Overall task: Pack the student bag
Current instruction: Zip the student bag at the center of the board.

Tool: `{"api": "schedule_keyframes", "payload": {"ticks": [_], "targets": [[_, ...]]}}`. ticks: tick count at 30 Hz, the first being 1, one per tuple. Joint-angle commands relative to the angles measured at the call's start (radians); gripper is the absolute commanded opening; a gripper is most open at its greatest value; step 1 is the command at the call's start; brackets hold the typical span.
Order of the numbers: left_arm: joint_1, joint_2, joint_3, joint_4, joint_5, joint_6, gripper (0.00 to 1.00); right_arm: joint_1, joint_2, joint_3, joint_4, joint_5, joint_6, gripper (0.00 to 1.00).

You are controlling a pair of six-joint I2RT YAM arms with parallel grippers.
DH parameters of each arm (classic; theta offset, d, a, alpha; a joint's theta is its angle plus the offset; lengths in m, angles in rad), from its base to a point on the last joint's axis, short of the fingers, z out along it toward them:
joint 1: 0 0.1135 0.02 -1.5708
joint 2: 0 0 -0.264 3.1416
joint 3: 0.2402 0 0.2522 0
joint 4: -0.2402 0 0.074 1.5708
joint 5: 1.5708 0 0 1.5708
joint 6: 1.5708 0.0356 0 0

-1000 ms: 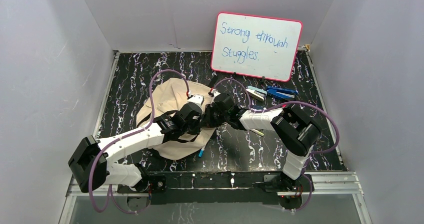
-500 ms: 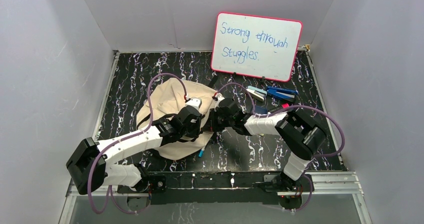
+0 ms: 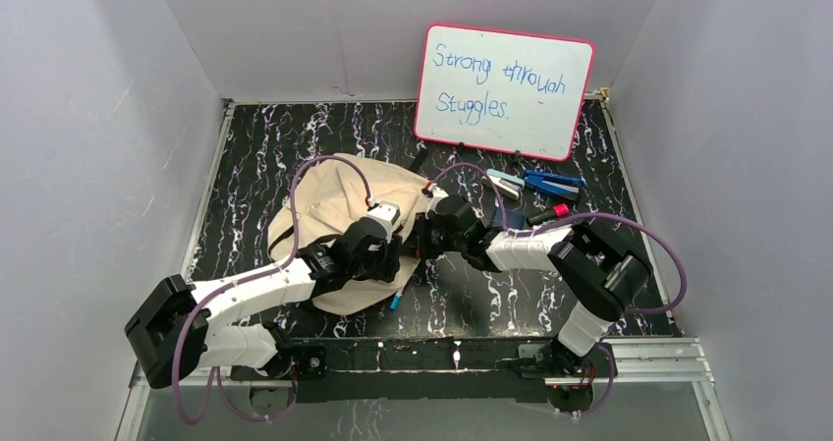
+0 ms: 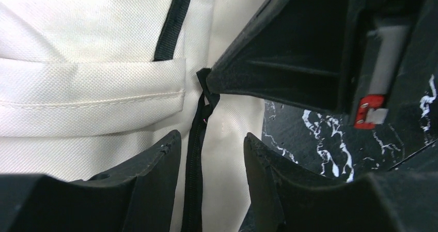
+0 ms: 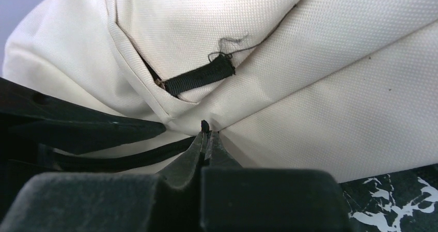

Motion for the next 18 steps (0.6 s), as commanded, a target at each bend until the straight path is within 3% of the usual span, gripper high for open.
{"api": "schedule_keyframes", "payload": {"ticks": [1, 13, 18], "targets": [[0.001, -0.021, -0.036, 0.082, 0.019, 0.066, 0.45, 0.005, -0.034, -0.007, 0.092, -0.006, 0.021, 0.00], [0.001, 0.056, -0.051, 0.185, -0.086, 0.106, 0.42, 0.006, -0.033, -0.001, 0.123, -0.032, 0.044, 0.00], [0.001, 0.120, -0.035, 0.188, -0.114, 0.098, 0.32, 0.006, -0.034, -0.001, 0.118, -0.031, 0.046, 0.00]]}}
